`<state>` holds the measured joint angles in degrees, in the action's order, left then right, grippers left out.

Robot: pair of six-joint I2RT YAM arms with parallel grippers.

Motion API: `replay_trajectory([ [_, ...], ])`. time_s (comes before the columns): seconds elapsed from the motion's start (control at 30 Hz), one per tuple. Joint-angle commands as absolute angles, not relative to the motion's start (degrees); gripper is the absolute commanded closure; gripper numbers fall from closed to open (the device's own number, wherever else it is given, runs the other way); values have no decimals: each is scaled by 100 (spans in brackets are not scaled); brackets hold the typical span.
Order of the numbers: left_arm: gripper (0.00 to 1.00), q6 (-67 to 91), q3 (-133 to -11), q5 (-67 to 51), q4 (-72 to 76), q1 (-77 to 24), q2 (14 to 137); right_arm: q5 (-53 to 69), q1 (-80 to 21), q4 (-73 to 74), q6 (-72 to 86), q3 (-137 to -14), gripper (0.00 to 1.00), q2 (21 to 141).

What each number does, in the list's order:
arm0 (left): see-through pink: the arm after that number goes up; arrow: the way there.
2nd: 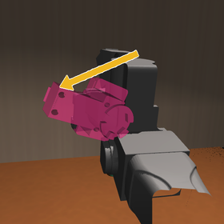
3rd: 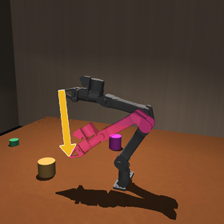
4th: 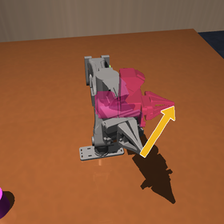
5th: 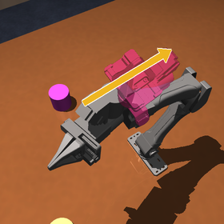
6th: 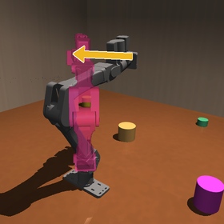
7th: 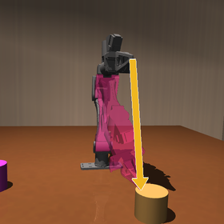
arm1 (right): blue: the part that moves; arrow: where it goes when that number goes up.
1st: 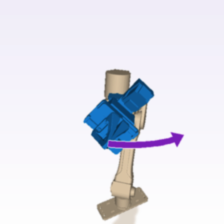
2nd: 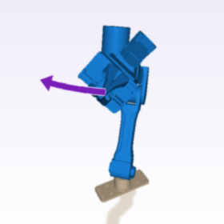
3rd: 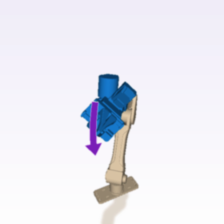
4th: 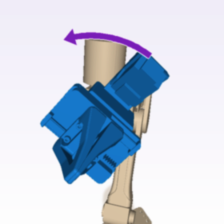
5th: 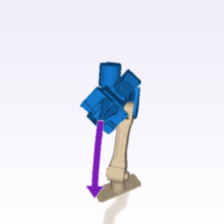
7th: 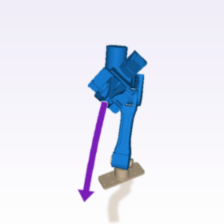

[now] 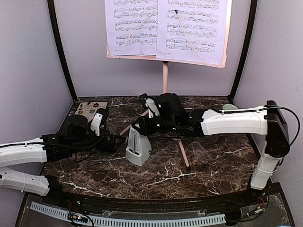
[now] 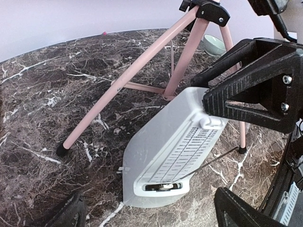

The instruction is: Set up the instrument practice props

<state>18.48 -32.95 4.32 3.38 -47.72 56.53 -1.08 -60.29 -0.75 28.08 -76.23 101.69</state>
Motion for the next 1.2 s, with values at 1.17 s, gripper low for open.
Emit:
replay_trajectory([
  [1.17,8,2709,-3588,253,1094,-4219,6984,-104,-6064,112,2787,-7710,65,10328],
])
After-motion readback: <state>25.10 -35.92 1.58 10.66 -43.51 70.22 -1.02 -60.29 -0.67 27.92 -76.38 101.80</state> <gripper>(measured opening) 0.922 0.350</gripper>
